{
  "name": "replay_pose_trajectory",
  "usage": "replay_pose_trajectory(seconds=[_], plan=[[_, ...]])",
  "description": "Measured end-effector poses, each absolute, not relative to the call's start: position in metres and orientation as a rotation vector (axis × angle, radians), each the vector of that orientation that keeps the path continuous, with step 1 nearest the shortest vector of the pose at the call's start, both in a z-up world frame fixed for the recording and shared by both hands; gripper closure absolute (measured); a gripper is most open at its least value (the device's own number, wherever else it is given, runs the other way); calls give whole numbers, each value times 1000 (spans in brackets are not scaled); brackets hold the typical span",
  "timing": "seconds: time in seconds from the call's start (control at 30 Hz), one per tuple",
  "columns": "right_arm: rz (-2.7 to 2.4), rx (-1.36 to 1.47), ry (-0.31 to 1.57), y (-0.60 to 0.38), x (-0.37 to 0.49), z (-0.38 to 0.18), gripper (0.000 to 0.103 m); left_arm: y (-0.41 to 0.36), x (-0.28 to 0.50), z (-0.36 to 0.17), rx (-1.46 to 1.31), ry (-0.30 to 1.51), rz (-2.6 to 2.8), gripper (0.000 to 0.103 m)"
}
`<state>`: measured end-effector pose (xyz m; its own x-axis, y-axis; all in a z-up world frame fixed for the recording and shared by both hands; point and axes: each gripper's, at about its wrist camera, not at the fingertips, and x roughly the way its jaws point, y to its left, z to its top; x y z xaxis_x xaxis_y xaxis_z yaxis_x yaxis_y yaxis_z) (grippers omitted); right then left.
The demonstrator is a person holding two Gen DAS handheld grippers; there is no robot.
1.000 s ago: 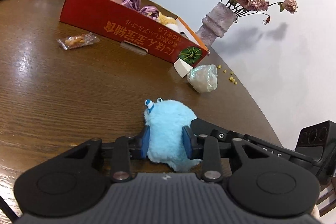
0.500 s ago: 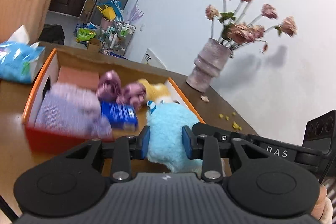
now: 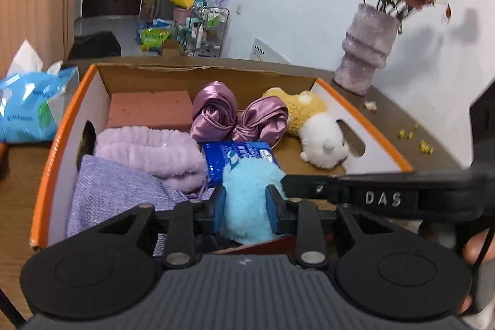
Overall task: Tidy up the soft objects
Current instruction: 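Carry the pom-pom with both grippers and lower it into the box, then open both grippers to release the pom-pom and lift away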
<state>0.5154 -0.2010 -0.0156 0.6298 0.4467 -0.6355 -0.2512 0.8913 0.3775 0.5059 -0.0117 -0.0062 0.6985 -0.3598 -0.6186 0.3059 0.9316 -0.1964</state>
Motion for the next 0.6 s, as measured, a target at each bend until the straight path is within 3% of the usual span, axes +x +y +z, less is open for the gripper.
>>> replay_pose_trajectory(seconds=[0.27, 0.37, 0.43, 0.47, 0.5, 0.6], plan=[[351, 238, 720, -218, 492, 31, 90, 8, 472, 47, -60, 610, -293, 75], [327, 202, 655, -228, 472, 62, 81, 18, 448, 77, -34, 535, -247, 72], [310, 163, 597, -234, 454, 82, 63, 24, 427, 94, -9, 473, -208, 64], [300, 137, 564, -236, 444, 92, 59, 26, 416, 101, 6, 436, -181, 47], [284, 109, 523, -238, 433, 101, 47, 28, 403, 108, 23, 389, -141, 29], [242, 81, 380, -248, 397, 121, 15, 29, 370, 120, 61, 283, -81, 20]])
